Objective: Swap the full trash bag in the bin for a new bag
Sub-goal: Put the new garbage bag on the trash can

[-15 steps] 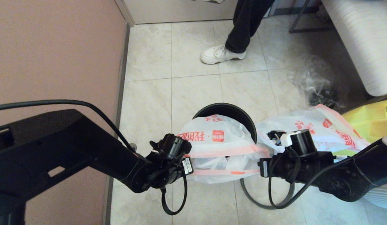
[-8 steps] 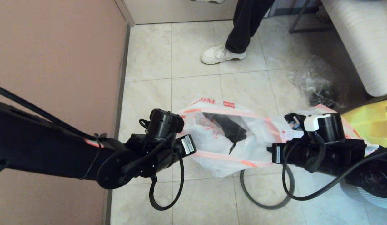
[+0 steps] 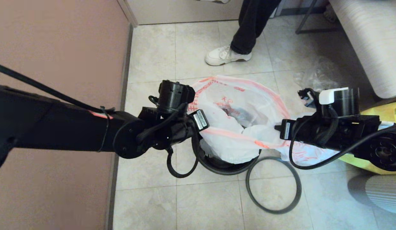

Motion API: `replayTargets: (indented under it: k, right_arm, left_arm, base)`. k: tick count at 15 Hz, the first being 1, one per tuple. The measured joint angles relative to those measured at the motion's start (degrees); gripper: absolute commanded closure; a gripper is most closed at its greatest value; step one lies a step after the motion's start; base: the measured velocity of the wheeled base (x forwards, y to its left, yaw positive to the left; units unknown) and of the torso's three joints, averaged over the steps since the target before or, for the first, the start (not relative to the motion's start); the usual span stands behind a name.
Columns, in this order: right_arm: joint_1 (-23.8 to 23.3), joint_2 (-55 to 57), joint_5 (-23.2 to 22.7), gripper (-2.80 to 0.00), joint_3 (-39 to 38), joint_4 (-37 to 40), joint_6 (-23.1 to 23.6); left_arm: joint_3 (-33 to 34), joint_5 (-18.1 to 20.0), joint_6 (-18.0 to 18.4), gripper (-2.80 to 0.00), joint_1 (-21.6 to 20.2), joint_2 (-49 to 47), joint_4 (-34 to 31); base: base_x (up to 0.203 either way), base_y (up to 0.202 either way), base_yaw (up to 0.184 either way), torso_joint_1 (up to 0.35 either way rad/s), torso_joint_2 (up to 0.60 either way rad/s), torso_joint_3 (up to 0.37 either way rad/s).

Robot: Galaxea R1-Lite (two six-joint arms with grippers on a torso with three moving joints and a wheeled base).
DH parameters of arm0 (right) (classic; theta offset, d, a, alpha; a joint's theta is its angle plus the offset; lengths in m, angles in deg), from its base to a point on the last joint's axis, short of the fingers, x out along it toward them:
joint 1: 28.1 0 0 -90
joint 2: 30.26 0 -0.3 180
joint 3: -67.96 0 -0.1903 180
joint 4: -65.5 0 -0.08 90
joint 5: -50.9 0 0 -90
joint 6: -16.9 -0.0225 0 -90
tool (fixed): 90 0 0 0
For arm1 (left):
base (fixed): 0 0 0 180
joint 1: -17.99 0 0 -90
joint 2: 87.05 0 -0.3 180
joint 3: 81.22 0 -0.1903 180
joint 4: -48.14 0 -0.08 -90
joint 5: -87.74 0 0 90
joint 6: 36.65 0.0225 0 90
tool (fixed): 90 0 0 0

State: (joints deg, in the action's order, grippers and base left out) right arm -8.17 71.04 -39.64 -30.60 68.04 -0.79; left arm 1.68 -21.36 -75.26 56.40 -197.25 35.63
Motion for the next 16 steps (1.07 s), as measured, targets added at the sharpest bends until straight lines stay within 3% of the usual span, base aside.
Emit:
replayTargets:
  k: [2, 7, 11, 16]
  right_arm:
    - [-0.3, 1.5, -0.1, 0.00, 1.2, -0.3, 0.0]
    - [-0.7, 5.9, -0.5, 0.00, 0.9, -3.9, -0.2]
    - [-0.5, 4.9, -2.0, 0.00, -4.9, -4.4, -0.4]
    - [0.5, 6.6, -2.1, 0.00, -13.4, -11.7, -0.4]
  left_arm:
    - [1.6, 0.0, -0.1, 0.00, -1.5, -1.8, 2.2]
    - [10.5, 0.0, 3.5, 0.00, -3.3, -6.0, 16.2]
    - [18.0, 0.3, 3.5, 0.00, -3.1, -4.0, 17.9]
    - [28.0, 0.2, 3.6, 0.00, -2.4, -5.6, 29.4]
  base:
    - [0.000, 0.000, 0.000, 0.000, 0.00, 0.000]
    - [0.000, 0.000, 0.000, 0.000, 0.00, 0.000]
    - [0.000, 0.000, 0.000, 0.000, 0.00, 0.000]
    - [0.000, 0.000, 0.000, 0.000, 0.00, 0.000]
